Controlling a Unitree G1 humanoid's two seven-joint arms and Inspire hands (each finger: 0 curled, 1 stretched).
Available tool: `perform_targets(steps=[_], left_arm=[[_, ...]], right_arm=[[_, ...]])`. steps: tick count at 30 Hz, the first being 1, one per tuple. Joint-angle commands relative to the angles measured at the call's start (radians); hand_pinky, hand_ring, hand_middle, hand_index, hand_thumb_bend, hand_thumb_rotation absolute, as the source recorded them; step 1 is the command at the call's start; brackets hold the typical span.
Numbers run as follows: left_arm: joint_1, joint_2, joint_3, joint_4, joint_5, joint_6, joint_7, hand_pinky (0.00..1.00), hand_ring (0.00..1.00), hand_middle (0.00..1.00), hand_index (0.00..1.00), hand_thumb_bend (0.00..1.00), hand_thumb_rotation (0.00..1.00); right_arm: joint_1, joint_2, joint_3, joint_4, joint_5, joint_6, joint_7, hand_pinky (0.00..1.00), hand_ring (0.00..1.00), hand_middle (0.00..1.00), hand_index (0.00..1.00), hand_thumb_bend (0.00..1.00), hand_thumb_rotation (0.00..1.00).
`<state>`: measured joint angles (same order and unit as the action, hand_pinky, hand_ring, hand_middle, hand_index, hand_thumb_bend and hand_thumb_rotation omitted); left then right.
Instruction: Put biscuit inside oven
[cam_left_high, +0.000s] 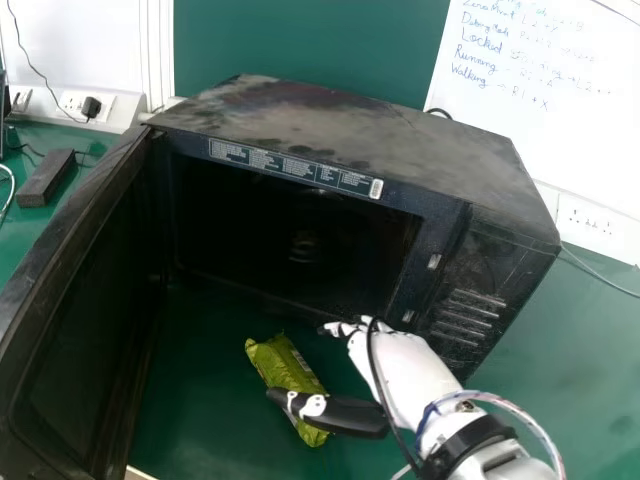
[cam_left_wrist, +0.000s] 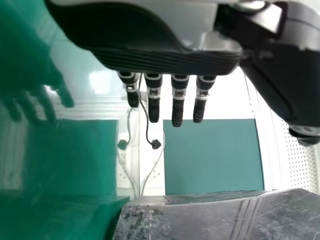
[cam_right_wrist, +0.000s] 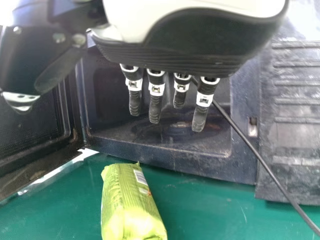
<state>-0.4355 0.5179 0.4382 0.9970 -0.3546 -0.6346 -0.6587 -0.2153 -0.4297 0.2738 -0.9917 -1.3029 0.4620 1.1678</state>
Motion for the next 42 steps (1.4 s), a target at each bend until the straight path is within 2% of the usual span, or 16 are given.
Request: perform_targets(steps=[1,5,9,13,20,26,29,31,34,42], left_arm=[[0.002,0.011,0.008,0.008,-0.004,-0.006,-0.004,0.92,0.92,0.92,0.93,0.49,1.00],[0.003,0.010,0.007,0.003,-0.004,-0.003,-0.002,0.92,0.92,0.92,0.93,0.49,1.00],[0.000,0.011,0.008,0.011,-0.003,-0.006,-0.004,0.93,0.92,0.92,0.93,0.48,1.00],[-0.003,0.012,0.008,0.012,-0.004,-0.009,-0.008,0.92,0.92,0.92,0.93,0.49,1.00],[-0.002,0.015,0.008,0.007,-0.003,-0.002,-0.005,0.93,0.92,0.93,0.94,0.49,1.00],[-0.003,0.016,0.007,0.006,0.000,-0.003,-0.001,0.92,0.92,0.93,0.94,0.50,1.00],[-0.002,0.018,0.003,0.004,0.008,-0.006,0.006,0.92,0.92,0.94,0.95,0.50,1.00],[-0.003,0.019,0.005,0.006,0.002,-0.002,-0.002,0.93,0.93,0.94,0.96,0.50,1.00],[-0.003,0.019,0.005,0.006,0.002,-0.001,-0.003,0.93,0.93,0.94,0.96,0.50,1.00],[0.002,0.018,0.006,0.001,-0.003,-0.004,-0.011,0.93,0.93,0.94,0.95,0.48,1.00]], right_arm=[[-0.006,0.045,-0.003,0.012,-0.043,-0.034,0.045,0.82,0.89,0.92,0.94,1.00,0.66],[-0.009,0.117,-0.021,0.032,-0.091,-0.083,0.082,0.83,0.90,0.92,0.93,1.00,0.63],[-0.004,0.132,-0.026,0.062,-0.122,-0.169,0.079,0.79,0.87,0.89,0.91,1.00,0.66],[-0.035,0.141,-0.024,0.093,-0.163,-0.238,0.157,0.77,0.86,0.89,0.91,1.00,0.66],[-0.058,0.176,-0.034,0.156,-0.205,-0.312,0.189,0.75,0.84,0.86,0.88,1.00,0.53],[-0.112,0.198,-0.019,0.233,-0.272,-0.367,0.244,0.72,0.81,0.84,0.87,1.00,0.51],[-0.127,0.206,-0.015,0.267,-0.283,-0.385,0.260,0.68,0.78,0.82,0.88,1.00,0.51],[-0.134,0.215,-0.013,0.291,-0.287,-0.386,0.264,0.62,0.72,0.77,0.88,1.00,0.50],[-0.136,0.227,-0.011,0.322,-0.294,-0.387,0.251,0.61,0.72,0.76,0.87,1.00,0.49],[-0.165,0.216,0.027,0.431,-0.292,-0.419,0.247,0.65,0.75,0.81,0.89,1.00,0.54]])
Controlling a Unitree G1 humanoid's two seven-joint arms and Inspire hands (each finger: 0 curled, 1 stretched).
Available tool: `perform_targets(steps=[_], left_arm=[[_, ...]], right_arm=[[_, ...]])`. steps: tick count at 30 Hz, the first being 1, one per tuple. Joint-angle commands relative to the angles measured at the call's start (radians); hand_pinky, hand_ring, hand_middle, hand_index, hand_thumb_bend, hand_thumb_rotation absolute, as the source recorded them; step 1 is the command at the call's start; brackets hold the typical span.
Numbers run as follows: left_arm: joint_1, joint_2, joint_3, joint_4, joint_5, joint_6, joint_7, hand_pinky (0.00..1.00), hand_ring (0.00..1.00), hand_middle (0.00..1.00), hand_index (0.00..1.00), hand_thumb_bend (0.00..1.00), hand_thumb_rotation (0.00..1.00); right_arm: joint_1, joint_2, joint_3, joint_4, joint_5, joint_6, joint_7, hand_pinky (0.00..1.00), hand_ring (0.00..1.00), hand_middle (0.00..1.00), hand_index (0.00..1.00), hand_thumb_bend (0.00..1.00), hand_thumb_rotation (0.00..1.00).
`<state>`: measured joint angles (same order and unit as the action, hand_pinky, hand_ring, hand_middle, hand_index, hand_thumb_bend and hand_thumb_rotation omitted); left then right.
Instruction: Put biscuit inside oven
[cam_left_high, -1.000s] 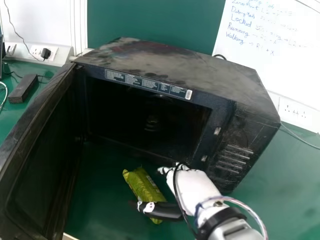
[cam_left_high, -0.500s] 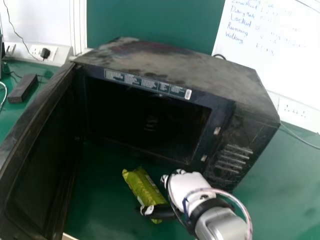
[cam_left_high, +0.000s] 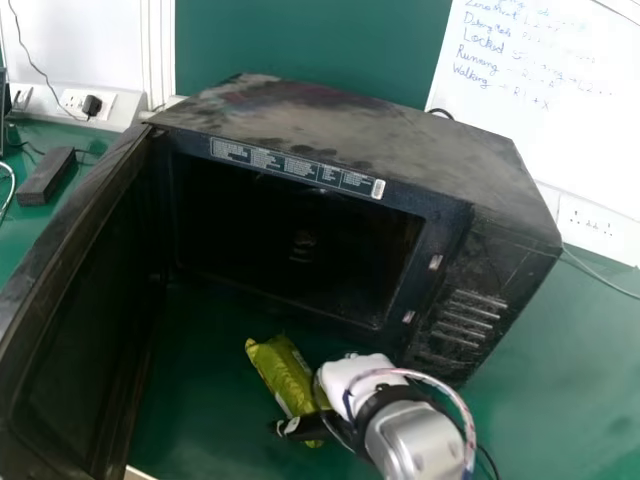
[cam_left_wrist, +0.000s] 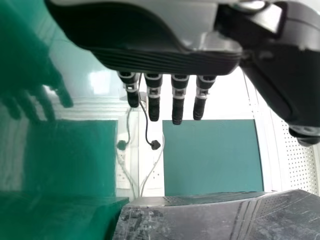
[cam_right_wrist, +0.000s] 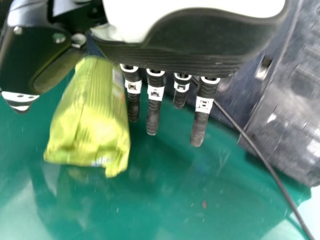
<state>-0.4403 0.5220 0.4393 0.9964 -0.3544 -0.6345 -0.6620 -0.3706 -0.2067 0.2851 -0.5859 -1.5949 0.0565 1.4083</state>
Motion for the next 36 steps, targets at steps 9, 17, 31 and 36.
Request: perform_targets(steps=[9,17,31,36], left_arm=[[0.010,0.012,0.008,0.001,-0.005,-0.006,-0.008,0.93,0.93,0.93,0.94,0.49,1.00],[0.009,0.014,0.012,0.009,-0.009,-0.009,-0.017,0.93,0.93,0.94,0.95,0.49,1.00],[0.007,0.018,0.011,0.012,0.001,-0.013,-0.009,0.93,0.93,0.94,0.95,0.49,1.00],[0.007,0.017,0.013,0.008,-0.004,-0.004,-0.009,0.93,0.93,0.94,0.96,0.50,1.00]], right_arm=[[-0.018,0.009,0.080,0.109,-0.029,-0.016,-0.029,0.70,0.80,0.86,0.89,1.00,0.55],[-0.005,0.024,0.121,0.139,-0.064,-0.007,-0.038,0.72,0.81,0.88,0.90,1.00,0.54],[-0.010,0.007,0.197,0.156,-0.131,-0.047,-0.069,0.58,0.67,0.77,0.81,0.74,0.19],[0.031,0.036,0.202,0.146,-0.163,-0.013,-0.112,0.48,0.56,0.66,0.72,0.75,0.10]])
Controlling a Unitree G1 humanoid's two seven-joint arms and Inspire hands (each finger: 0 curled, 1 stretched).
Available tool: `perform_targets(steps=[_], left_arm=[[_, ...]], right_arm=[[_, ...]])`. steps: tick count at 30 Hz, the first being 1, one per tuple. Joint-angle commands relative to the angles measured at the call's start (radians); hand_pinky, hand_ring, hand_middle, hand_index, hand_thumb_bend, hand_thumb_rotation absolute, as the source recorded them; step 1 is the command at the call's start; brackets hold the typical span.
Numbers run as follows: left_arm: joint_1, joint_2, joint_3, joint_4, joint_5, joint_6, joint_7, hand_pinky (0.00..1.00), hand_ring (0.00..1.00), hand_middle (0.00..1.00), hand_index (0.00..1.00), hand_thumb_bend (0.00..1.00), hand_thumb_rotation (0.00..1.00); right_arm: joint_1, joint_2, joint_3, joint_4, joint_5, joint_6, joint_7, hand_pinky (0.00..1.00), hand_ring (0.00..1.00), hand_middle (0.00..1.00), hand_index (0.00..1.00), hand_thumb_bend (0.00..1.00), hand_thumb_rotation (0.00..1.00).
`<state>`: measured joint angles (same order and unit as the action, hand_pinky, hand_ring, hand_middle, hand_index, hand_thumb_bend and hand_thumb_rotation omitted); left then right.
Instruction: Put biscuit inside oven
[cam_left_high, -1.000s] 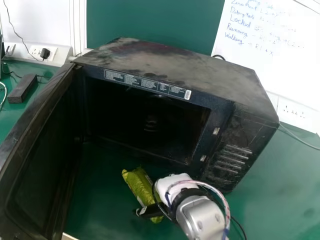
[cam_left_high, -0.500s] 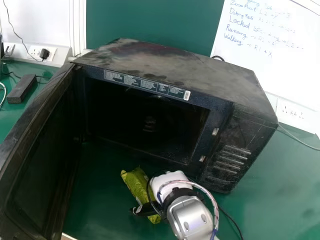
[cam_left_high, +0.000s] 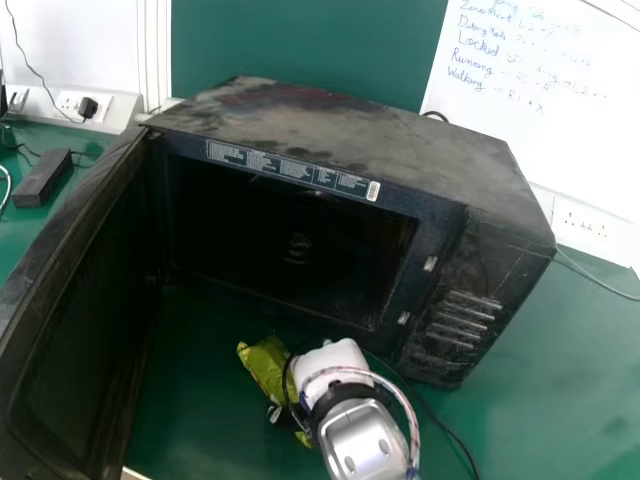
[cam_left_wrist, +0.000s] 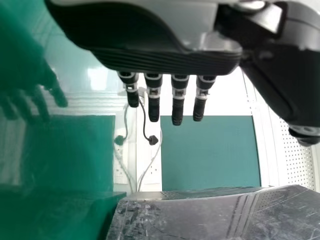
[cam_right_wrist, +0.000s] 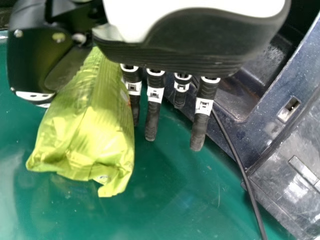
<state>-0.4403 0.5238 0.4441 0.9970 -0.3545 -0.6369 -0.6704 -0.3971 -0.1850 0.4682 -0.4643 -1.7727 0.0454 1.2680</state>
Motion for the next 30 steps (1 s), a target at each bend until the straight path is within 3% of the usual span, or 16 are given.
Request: perform_targets(steps=[1,2,4,9,23,30], left_arm=[[0.006,0.015,0.009,0.008,-0.005,0.000,-0.003,0.93,0.93,0.94,0.96,0.50,1.00],[0.007,0.016,0.008,0.008,-0.004,-0.001,-0.003,0.93,0.93,0.94,0.96,0.50,1.00],[0.007,0.017,0.008,0.009,-0.004,-0.004,-0.006,0.93,0.93,0.94,0.96,0.50,1.00],[0.007,0.016,0.006,0.008,0.001,-0.005,0.004,0.92,0.93,0.94,0.95,0.49,1.00],[0.001,0.017,0.007,0.014,-0.003,-0.006,-0.007,0.93,0.93,0.94,0.96,0.49,1.00],[0.000,0.018,0.004,0.011,0.000,-0.007,-0.003,0.93,0.93,0.94,0.96,0.50,1.00]], right_arm=[[0.064,0.020,0.017,0.022,0.016,0.004,0.022,0.44,0.50,0.60,0.69,0.73,0.09],[0.070,0.028,0.014,0.020,0.018,0.013,0.016,0.42,0.47,0.56,0.67,0.73,0.06],[0.080,0.039,0.008,0.017,0.024,0.025,0.005,0.35,0.38,0.50,0.66,0.60,0.01],[0.097,0.060,0.000,0.012,0.030,0.052,-0.039,0.26,0.28,0.47,0.66,0.57,0.00],[0.119,0.071,-0.028,-0.032,0.055,0.069,-0.125,0.23,0.24,0.47,0.66,0.57,0.00],[0.127,0.086,-0.058,-0.070,0.077,0.081,-0.151,0.29,0.31,0.47,0.61,0.57,0.00]])
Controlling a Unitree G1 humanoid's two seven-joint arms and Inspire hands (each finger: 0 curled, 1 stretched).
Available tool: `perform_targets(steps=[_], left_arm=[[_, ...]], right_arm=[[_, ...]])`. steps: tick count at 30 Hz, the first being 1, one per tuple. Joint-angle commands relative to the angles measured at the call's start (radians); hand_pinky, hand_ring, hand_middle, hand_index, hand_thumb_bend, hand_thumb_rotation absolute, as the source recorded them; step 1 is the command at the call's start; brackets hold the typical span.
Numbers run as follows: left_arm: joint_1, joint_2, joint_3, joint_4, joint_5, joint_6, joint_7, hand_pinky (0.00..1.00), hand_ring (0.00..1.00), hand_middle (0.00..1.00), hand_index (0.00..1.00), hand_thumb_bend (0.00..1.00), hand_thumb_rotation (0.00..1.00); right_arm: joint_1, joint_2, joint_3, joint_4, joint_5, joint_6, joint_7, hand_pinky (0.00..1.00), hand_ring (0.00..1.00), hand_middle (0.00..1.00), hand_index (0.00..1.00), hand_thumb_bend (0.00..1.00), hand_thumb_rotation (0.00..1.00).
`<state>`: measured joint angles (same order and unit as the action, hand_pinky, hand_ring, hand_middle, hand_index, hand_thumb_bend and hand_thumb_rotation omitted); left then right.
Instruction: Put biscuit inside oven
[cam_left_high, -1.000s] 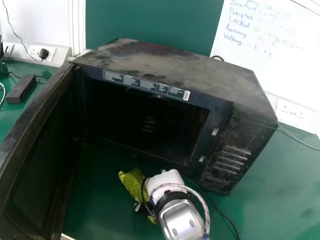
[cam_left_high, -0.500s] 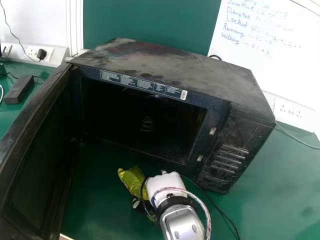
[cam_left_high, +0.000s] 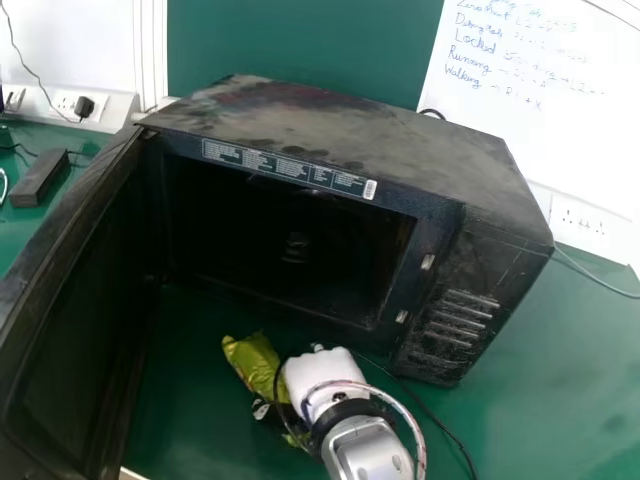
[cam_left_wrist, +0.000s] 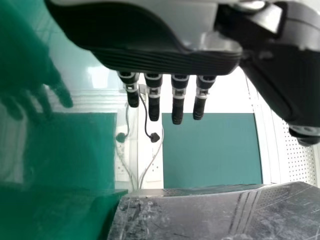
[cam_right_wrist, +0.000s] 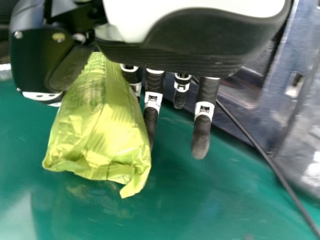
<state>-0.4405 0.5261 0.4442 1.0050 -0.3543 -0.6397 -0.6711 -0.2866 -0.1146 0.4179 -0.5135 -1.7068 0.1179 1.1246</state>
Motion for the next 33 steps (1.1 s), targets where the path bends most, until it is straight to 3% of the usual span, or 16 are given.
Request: perform_targets(steps=[1,3,6,13,24,28,32,33], left_arm=[[0.001,0.016,0.004,0.003,0.000,-0.004,-0.002,0.93,0.93,0.94,0.96,0.49,1.00],[0.001,0.015,0.005,0.001,-0.003,-0.001,-0.003,0.93,0.93,0.94,0.96,0.49,1.00],[0.000,0.013,0.006,-0.002,-0.005,0.003,-0.002,0.93,0.93,0.94,0.96,0.50,1.00],[-0.003,0.014,0.003,-0.005,-0.002,0.015,0.003,0.93,0.93,0.94,0.96,0.50,1.00],[-0.001,0.015,0.001,-0.011,-0.001,0.013,0.001,0.93,0.93,0.94,0.97,0.49,1.00],[0.000,0.013,0.003,-0.012,-0.002,0.011,0.004,0.93,0.92,0.94,0.96,0.49,1.00],[-0.002,0.012,0.004,-0.006,-0.003,0.004,-0.001,0.93,0.93,0.94,0.96,0.49,1.00],[-0.002,0.013,0.004,-0.006,-0.003,0.005,-0.001,0.93,0.93,0.94,0.96,0.49,1.00]], right_arm=[[0.019,0.020,-0.012,-0.028,0.013,0.012,-0.012,0.30,0.33,0.47,0.60,0.57,0.00],[0.023,0.021,-0.017,-0.041,0.015,0.014,-0.027,0.31,0.33,0.47,0.51,0.54,0.00],[0.025,0.025,-0.025,-0.058,0.012,0.015,-0.035,0.33,0.34,0.47,0.49,0.53,0.00],[0.009,0.044,-0.051,-0.090,-0.017,0.019,-0.025,0.31,0.34,0.47,0.49,0.53,0.00],[0.017,0.086,-0.120,-0.126,0.016,0.048,-0.135,0.26,0.29,0.47,0.49,0.53,0.00],[0.015,0.107,-0.145,-0.127,0.008,0.074,-0.173,0.36,0.40,0.42,0.53,0.52,0.00],[0.008,0.127,-0.170,-0.123,0.014,0.100,-0.193,0.36,0.39,0.48,0.49,0.53,0.00],[0.008,0.136,-0.175,-0.120,0.013,0.109,-0.200,0.35,0.39,0.45,0.51,0.52,0.00]])
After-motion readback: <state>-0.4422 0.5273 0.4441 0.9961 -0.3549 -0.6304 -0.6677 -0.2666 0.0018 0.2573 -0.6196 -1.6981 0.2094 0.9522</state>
